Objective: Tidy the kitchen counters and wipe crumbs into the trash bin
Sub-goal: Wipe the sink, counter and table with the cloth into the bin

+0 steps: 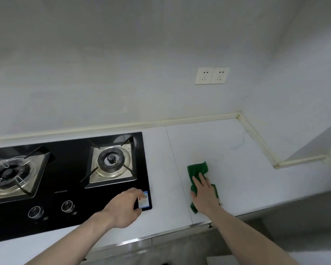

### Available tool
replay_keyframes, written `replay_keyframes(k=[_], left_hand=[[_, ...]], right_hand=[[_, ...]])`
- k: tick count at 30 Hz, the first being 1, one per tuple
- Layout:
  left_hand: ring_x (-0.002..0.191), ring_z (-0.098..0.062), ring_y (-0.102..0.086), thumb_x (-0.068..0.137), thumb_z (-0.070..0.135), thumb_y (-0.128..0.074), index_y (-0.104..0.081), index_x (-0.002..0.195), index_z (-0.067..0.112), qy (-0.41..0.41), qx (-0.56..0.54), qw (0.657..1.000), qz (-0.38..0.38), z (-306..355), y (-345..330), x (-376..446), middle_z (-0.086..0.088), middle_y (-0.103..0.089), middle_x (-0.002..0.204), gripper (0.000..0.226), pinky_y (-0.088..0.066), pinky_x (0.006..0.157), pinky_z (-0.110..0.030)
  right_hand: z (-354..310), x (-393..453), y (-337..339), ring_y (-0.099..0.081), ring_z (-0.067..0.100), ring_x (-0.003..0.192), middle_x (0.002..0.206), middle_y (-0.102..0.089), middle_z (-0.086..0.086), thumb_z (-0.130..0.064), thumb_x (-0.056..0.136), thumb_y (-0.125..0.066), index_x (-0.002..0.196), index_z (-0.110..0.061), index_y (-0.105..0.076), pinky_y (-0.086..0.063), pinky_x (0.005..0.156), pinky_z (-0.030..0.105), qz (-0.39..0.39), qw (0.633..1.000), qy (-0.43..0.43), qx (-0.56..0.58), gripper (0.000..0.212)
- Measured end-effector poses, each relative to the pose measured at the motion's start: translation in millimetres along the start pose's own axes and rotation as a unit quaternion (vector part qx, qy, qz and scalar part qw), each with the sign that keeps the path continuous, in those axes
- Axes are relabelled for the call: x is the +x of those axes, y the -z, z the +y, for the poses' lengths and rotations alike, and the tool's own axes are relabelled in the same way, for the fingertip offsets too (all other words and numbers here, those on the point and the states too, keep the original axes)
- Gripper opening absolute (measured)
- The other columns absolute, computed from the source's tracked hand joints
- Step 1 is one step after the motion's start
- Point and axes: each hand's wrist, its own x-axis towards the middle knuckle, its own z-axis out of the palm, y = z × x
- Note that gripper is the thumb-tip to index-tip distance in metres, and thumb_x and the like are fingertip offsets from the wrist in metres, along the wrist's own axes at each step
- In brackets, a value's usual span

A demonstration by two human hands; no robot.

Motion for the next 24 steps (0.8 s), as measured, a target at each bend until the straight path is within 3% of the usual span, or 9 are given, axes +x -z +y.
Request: replay_keyframes(k=[5, 10, 15, 20, 24], left_hand=[[0.119, -0.012, -0.055, 0.089, 0.028, -0.06, -0.055, 0.134, 0.026, -0.017, 0.032, 0.999, -0.023, -7, -4, 27, 0.012, -0.051, 0.135, 0.046, -0.043, 0.102, -0.022], [0.123, -0.015, -0.05, 0.087, 0.026, -0.059, -0.053, 0.133, 0.028, -0.008, 0.066, 0.996, -0.063, -13, -12, 51, 0.011, -0.044, 0.141, 0.047, -0.042, 0.105, -0.027], [0.144, -0.022, -0.029, 0.089, 0.026, -0.057, -0.032, 0.153, 0.024, 0.014, 0.116, 0.988, -0.099, -11, -26, 76, 0.001, -0.019, 0.162, 0.069, -0.031, 0.117, -0.031], [0.155, -0.023, -0.005, 0.093, 0.02, -0.054, -0.012, 0.161, 0.022, 0.023, 0.154, 0.982, -0.111, -11, -41, 97, 0.0, 0.004, 0.169, 0.08, -0.023, 0.123, -0.033], [0.156, -0.021, 0.001, 0.097, 0.026, -0.056, 0.002, 0.162, 0.024, 0.035, 0.165, 0.98, -0.106, -14, -56, 109, 0.002, 0.016, 0.168, 0.087, -0.023, 0.123, -0.031]], right_hand=[[7, 6, -19, 0.012, 0.027, 0.156, 0.17, 0.015, 0.0, -0.038, 0.108, -0.03, 0.163, -0.027, 0.006, -0.004, 0.125, 0.057, -0.043, 0.998, -0.011, -0.044, 0.066], [25, 6, -30, 0.012, 0.023, 0.156, 0.17, 0.013, -0.004, -0.044, 0.109, -0.027, 0.162, -0.03, 0.008, 0.0, 0.125, 0.057, -0.036, 0.999, -0.014, -0.035, 0.065], [45, 12, -24, 0.01, 0.021, 0.157, 0.17, 0.008, -0.005, -0.045, 0.109, -0.025, 0.163, -0.03, 0.002, 0.0, 0.125, 0.056, -0.024, 0.999, -0.025, -0.006, 0.062], [98, 32, 3, 0.007, 0.022, 0.157, 0.171, 0.006, -0.004, -0.043, 0.109, -0.024, 0.163, -0.029, 0.001, -0.001, 0.125, 0.058, -0.013, 0.994, -0.106, 0.012, 0.061], [153, 49, 29, 0.006, 0.025, 0.157, 0.171, 0.006, -0.006, -0.043, 0.109, -0.026, 0.163, -0.029, -0.003, -0.005, 0.121, 0.066, -0.007, 0.979, -0.202, 0.032, 0.06]])
